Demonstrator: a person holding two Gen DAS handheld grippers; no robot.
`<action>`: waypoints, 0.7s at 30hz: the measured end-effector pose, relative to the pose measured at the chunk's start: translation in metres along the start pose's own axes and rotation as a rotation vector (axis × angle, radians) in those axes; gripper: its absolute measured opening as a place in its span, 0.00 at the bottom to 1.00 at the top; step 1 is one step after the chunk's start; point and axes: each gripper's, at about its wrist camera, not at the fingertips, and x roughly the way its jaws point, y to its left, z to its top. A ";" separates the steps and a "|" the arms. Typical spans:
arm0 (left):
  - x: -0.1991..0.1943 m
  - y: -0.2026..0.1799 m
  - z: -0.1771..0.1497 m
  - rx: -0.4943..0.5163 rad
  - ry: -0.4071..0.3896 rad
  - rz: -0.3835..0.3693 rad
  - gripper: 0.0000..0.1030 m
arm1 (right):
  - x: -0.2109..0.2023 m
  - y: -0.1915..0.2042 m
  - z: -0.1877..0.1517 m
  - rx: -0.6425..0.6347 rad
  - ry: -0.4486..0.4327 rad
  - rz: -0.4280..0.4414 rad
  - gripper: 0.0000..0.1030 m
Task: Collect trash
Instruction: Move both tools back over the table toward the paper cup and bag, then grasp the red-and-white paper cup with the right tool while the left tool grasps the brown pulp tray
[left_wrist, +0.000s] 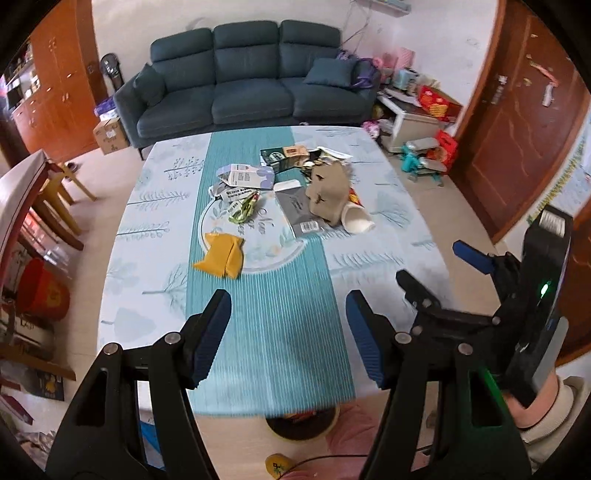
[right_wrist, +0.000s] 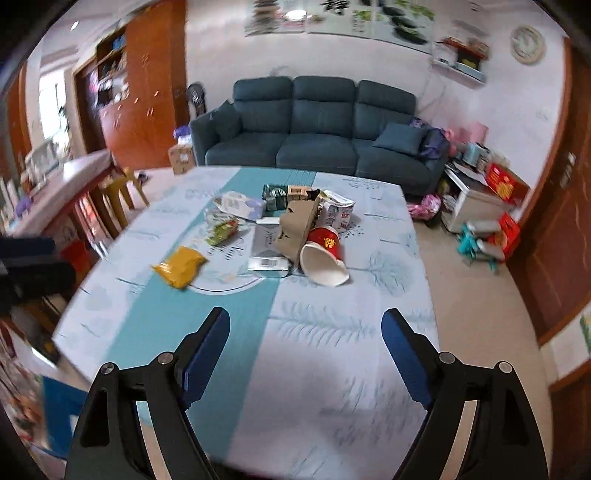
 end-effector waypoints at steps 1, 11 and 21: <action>0.020 -0.002 0.011 -0.012 0.014 0.016 0.60 | 0.021 -0.006 0.002 -0.022 0.009 0.005 0.83; 0.161 0.006 0.054 -0.219 0.168 0.086 0.60 | 0.180 -0.018 0.007 -0.251 0.046 0.002 0.83; 0.179 0.008 0.056 -0.236 0.217 0.113 0.60 | 0.248 -0.001 0.010 -0.379 0.037 -0.052 0.83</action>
